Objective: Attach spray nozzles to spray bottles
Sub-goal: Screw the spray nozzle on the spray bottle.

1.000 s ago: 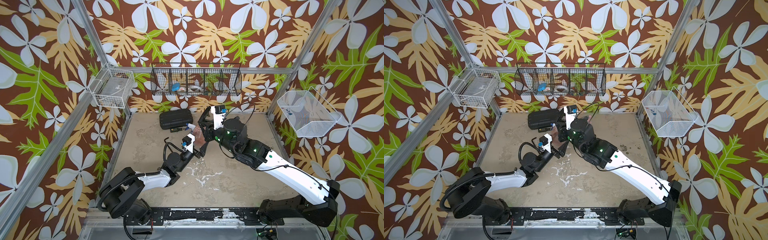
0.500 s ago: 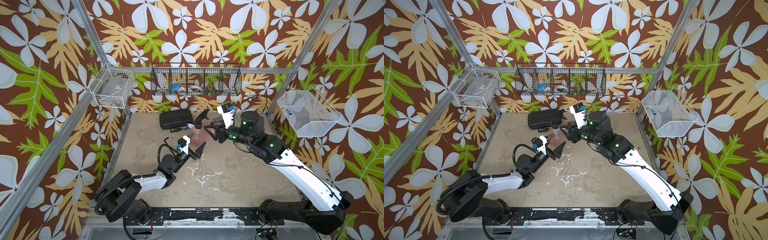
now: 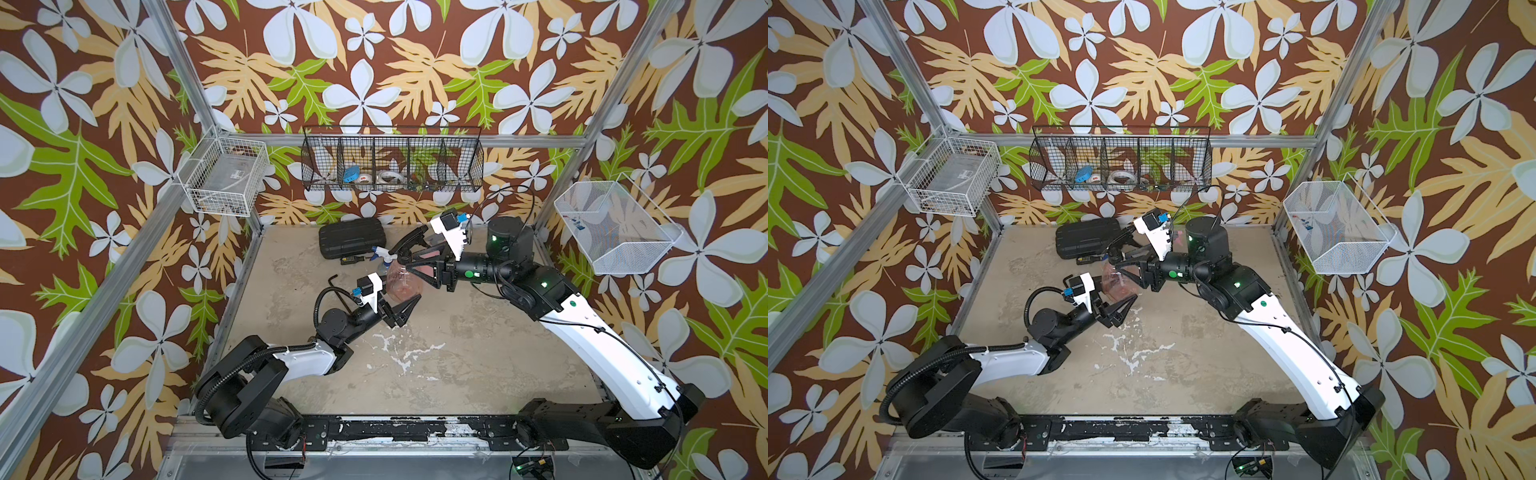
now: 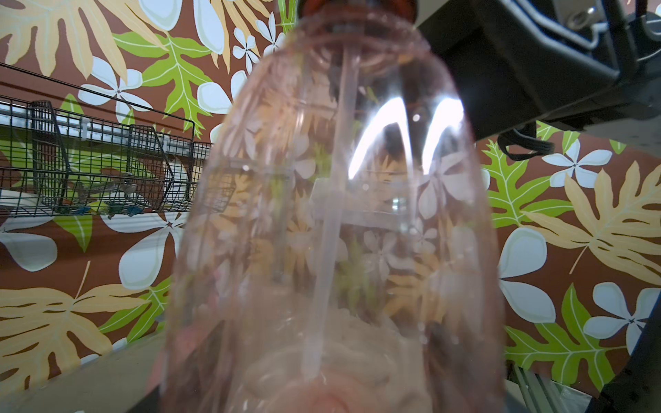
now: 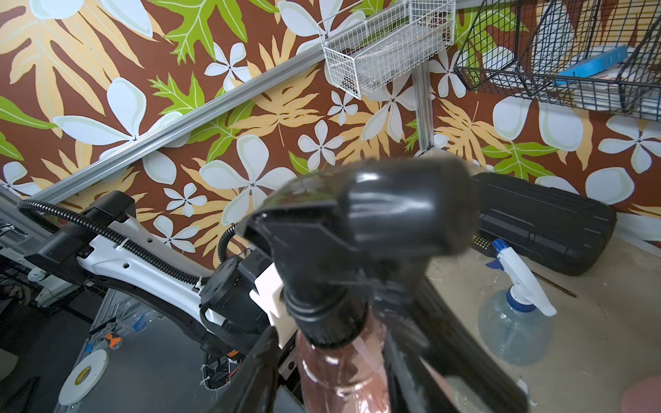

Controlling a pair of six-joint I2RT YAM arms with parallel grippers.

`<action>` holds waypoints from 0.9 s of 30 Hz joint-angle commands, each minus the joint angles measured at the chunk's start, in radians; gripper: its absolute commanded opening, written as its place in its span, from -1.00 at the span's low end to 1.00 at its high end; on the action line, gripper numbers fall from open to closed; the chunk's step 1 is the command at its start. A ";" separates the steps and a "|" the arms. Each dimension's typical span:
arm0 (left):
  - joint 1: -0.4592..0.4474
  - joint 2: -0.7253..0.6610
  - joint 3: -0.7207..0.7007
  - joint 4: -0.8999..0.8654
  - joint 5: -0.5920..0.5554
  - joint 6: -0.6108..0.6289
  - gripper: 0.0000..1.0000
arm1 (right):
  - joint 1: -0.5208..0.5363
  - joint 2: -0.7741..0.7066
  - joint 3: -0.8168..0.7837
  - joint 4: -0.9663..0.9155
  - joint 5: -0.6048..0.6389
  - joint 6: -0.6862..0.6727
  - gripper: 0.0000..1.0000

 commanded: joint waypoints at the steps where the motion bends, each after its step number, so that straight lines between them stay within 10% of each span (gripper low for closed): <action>1: -0.001 0.011 0.016 0.061 0.025 -0.032 0.18 | 0.018 0.017 0.016 0.032 -0.015 0.010 0.02; 7: -0.014 0.023 0.021 0.044 -0.079 -0.024 0.16 | 0.084 0.040 0.019 0.078 0.137 0.069 0.03; 27: -0.023 -0.015 0.034 -0.025 -0.379 0.012 0.16 | 0.154 0.028 -0.048 0.145 0.342 0.163 -1.00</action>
